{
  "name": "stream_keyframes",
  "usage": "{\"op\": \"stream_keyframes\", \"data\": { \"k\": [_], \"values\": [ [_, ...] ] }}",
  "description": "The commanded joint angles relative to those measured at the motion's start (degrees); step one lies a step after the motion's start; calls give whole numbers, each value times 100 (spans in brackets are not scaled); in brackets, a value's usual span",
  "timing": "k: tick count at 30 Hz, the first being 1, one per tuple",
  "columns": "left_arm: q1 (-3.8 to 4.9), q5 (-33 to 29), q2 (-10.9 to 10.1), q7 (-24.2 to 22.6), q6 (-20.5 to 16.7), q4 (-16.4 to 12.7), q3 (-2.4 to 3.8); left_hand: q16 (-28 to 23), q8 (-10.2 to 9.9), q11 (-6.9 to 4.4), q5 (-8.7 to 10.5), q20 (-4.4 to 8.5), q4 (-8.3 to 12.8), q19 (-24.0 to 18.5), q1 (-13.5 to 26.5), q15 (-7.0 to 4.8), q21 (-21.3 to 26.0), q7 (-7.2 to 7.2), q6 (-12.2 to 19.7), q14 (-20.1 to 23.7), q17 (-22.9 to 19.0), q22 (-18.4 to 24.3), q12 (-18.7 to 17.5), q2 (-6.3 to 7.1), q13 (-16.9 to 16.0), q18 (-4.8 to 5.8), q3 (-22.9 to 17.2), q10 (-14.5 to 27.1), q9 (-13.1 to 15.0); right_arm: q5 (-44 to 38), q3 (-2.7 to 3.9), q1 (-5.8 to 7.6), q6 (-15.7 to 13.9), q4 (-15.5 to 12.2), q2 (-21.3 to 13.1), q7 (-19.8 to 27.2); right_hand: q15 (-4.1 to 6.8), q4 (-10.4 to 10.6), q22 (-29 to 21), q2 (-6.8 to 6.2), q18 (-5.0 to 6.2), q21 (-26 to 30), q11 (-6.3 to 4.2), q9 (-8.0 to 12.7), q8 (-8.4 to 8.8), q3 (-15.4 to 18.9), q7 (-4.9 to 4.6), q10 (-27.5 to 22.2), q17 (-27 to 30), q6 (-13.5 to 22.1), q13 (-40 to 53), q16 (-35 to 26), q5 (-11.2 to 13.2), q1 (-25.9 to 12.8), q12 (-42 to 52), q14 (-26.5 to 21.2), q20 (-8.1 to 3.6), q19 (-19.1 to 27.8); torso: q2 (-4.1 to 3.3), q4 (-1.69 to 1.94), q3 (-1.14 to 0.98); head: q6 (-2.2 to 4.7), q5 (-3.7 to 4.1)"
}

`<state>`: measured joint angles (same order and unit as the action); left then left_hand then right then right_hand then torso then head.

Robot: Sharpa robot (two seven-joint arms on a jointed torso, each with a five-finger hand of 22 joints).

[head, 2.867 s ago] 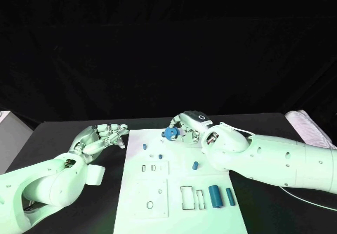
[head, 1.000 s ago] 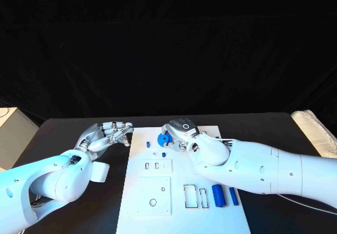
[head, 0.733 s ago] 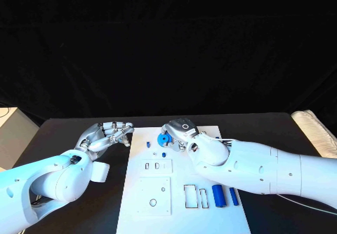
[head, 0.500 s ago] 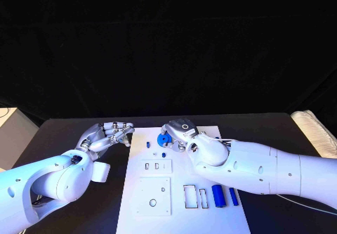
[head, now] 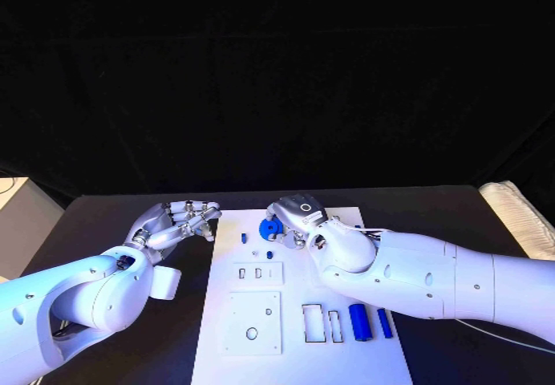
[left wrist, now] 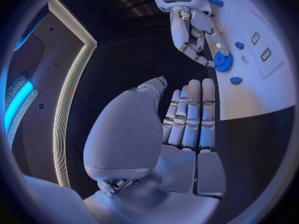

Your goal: Assemble the parts on the task board

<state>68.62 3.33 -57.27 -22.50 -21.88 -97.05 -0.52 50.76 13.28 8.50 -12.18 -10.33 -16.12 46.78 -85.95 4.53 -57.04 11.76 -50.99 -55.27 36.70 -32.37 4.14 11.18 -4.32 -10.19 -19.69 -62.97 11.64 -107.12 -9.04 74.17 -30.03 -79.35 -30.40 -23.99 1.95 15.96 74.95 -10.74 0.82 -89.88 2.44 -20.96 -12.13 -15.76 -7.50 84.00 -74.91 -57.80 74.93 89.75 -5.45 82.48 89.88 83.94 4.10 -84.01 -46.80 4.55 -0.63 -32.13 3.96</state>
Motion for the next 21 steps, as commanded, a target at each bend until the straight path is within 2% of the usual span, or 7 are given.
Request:
{"op": "stream_keyframes", "data": {
  "k": [1,4,7,10,21],
  "values": [
    [7,-5,3,-16,104,-8,4,18,-20,-15,36,-2,-5,-52,-2,8,-26,-5,50,29,-9,-7,-30,23,-4,-28,-34,41,8,-52,2,-1,-68,6,-1,-37,-2,7,1505,17,-82,-12,23,-8,19,-42,33,600,-1509,15,1507,25,-17,-58,12,606,4,-599,-1,-3,-2,6,1],
    [7,-5,1,-15,104,-9,4,18,-20,-15,36,-2,-5,-52,-2,8,-26,-5,50,29,-9,-7,-30,23,-4,-28,-34,41,8,-23,2,0,-51,12,-1,-21,-28,27,1505,-64,-82,-12,65,41,114,-42,-15,600,-1509,148,1507,25,-16,-157,12,606,27,-599,0,-4,-1,7,-1],
    [7,-5,0,-13,104,-8,4,18,-20,-15,36,-2,-5,-52,-2,8,-26,-5,50,29,-9,-7,-30,23,-4,-28,-34,41,8,40,2,2,1,21,0,3,-76,63,1505,-171,-82,-12,113,118,261,87,-62,600,-1509,345,1507,25,-15,-485,12,606,72,-599,1,-4,-1,8,-1],
    [7,-5,0,-12,103,-8,4,18,-20,-15,36,-2,-5,-52,-2,8,-26,-5,50,29,-9,-7,-30,23,-4,-28,-34,41,8,121,2,3,77,29,0,33,-104,73,1505,-164,-82,-12,127,150,312,207,-75,562,-1509,386,1468,25,-20,-803,-32,606,102,-599,1,-2,-1,10,2],
    [7,-5,-7,-9,92,-9,4,21,-22,-14,36,-4,-4,-59,-2,9,-35,-5,54,33,-12,-12,-29,26,-4,-28,-36,46,9,316,1,6,273,32,-14,141,-107,68,1505,-161,-82,-12,124,151,301,241,-67,565,-1509,344,1472,25,-25,-898,-28,606,110,-599,-1,-6,-1,1,3]
  ]
}}
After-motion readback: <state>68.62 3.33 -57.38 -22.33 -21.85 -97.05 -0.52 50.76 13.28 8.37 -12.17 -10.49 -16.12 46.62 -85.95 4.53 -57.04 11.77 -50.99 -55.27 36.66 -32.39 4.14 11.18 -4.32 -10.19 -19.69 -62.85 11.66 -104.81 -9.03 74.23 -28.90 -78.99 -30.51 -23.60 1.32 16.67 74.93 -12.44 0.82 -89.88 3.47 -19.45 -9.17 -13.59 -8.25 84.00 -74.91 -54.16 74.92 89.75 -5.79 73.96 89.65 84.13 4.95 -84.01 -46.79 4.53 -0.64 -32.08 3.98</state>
